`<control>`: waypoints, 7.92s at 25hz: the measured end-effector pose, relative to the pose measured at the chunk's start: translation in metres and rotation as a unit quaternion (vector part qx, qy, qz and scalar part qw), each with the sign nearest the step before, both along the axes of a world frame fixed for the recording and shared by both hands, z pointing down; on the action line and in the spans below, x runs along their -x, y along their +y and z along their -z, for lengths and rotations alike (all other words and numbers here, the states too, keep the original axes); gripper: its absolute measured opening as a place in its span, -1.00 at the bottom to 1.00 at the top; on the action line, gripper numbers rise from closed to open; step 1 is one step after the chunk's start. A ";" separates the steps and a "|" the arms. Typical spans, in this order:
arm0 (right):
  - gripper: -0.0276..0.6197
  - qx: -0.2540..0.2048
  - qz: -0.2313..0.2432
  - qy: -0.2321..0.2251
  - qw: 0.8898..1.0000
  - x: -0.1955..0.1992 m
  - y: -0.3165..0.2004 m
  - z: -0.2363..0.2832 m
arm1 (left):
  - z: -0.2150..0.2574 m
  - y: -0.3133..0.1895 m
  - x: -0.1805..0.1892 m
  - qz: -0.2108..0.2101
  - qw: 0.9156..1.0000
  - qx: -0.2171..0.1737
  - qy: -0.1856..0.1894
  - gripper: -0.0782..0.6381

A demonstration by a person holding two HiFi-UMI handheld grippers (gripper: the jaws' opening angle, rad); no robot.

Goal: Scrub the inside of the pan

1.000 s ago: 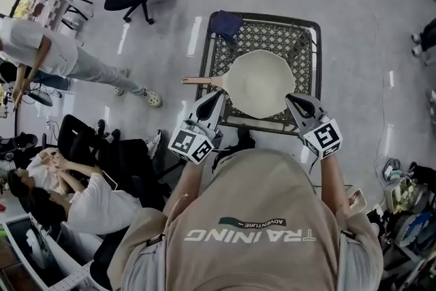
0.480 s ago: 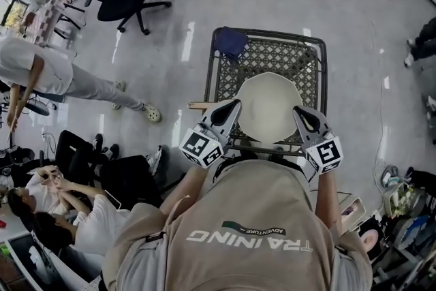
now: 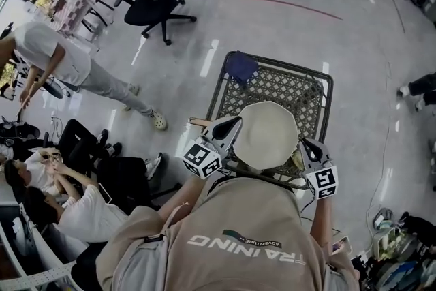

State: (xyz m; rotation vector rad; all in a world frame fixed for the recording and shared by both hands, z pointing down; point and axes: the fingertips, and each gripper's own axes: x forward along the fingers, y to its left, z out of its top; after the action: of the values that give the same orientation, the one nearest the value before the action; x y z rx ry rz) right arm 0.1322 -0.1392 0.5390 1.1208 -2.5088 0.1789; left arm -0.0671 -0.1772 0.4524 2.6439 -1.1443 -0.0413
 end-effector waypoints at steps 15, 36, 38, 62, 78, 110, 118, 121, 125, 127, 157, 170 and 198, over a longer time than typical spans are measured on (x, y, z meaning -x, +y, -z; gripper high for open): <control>-0.46 0.197 0.067 0.146 0.967 -0.083 0.030 -0.179 | 0.011 -0.004 -0.012 0.055 0.998 0.027 0.002 -0.73; -0.59 0.321 0.107 0.301 0.891 -0.073 0.078 -0.288 | -0.007 0.012 0.073 0.134 0.989 0.055 0.021 -0.73; -0.60 0.315 0.095 0.292 0.898 -0.075 0.077 -0.274 | -0.015 0.008 0.076 0.130 0.989 0.057 0.035 -0.73; -0.61 0.143 0.390 0.208 0.886 0.182 0.051 -0.222 | -0.018 0.035 0.121 0.162 0.983 0.062 0.053 -0.73; -0.62 0.140 0.300 0.221 0.917 0.218 -0.037 -0.269 | -0.007 0.037 0.151 0.193 0.977 0.086 0.001 -0.73; -0.64 0.102 0.279 0.666 0.684 0.019 -0.078 -0.271 | -0.019 0.011 0.130 0.158 0.982 0.036 0.093 -0.73; -0.64 0.229 0.318 0.631 0.669 0.012 -0.015 -0.282 | -0.028 0.024 0.132 0.147 0.985 0.030 0.089 -0.73; -0.64 0.296 0.313 0.600 0.674 0.020 0.003 -0.282 | -0.029 0.029 0.136 0.149 0.984 0.034 0.094 -0.73; -0.64 0.383 0.299 0.542 0.686 0.038 0.028 -0.277 | -0.032 0.037 0.141 0.150 0.984 0.035 0.091 -0.73; -0.64 0.408 0.283 0.530 0.688 0.041 0.037 -0.267 | -0.033 0.039 0.142 0.151 0.984 0.037 0.087 -0.73; -0.64 0.412 0.047 0.039 0.909 0.197 -0.030 -0.262 | -0.019 0.037 0.122 0.128 0.990 0.061 0.020 -0.73; -0.64 0.408 0.024 0.090 0.908 0.189 -0.067 -0.298 | -0.012 0.021 0.141 0.161 0.984 0.071 -0.004 -0.73; -0.64 0.361 0.005 0.220 0.906 0.127 -0.052 -0.273 | -0.023 0.008 0.097 0.073 0.996 0.034 0.046 -0.73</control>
State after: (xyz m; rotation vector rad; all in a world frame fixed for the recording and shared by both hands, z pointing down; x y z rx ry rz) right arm 0.0048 -0.1910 0.8124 0.7242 -1.7940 0.7013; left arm -0.1637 -0.1689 0.4753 2.4673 -1.2832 -0.1466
